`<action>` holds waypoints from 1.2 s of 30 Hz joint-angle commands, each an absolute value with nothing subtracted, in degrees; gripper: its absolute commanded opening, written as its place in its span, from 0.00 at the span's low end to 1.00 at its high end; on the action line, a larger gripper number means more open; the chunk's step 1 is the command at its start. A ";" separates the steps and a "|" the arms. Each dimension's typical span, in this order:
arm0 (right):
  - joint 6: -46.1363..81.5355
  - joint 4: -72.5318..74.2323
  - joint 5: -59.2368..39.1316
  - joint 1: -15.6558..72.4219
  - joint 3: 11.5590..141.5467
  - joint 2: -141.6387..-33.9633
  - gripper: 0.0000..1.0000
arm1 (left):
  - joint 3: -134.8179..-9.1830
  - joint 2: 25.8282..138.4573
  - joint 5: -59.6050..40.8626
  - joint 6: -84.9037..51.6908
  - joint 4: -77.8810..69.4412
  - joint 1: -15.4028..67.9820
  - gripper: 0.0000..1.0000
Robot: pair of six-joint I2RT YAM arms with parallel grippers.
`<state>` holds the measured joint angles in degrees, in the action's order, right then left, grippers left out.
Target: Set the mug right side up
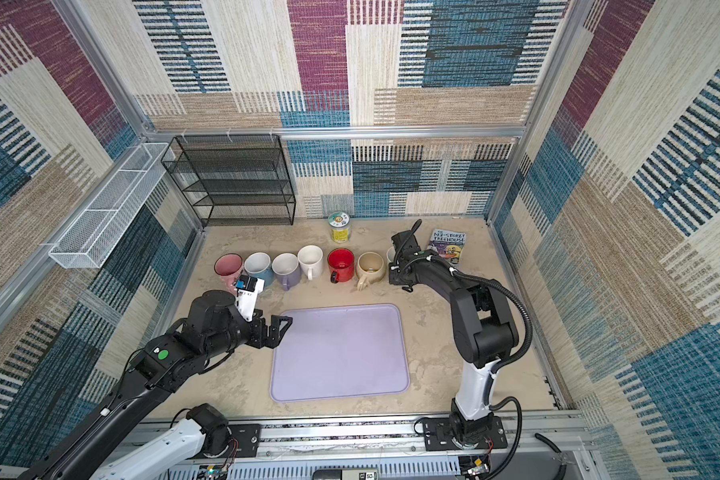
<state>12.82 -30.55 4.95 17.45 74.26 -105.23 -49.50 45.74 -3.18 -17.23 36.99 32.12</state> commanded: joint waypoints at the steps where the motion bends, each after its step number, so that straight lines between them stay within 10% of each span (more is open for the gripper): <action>1: 12.81 -29.26 4.78 17.56 73.51 -103.35 0.38 | -49.31 45.48 -3.82 -16.61 36.21 31.69 1.00; 36: 17.06 -13.32 -4.01 17.50 36.82 -50.81 0.86 | -43.28 42.31 12.96 -17.75 35.41 32.08 1.00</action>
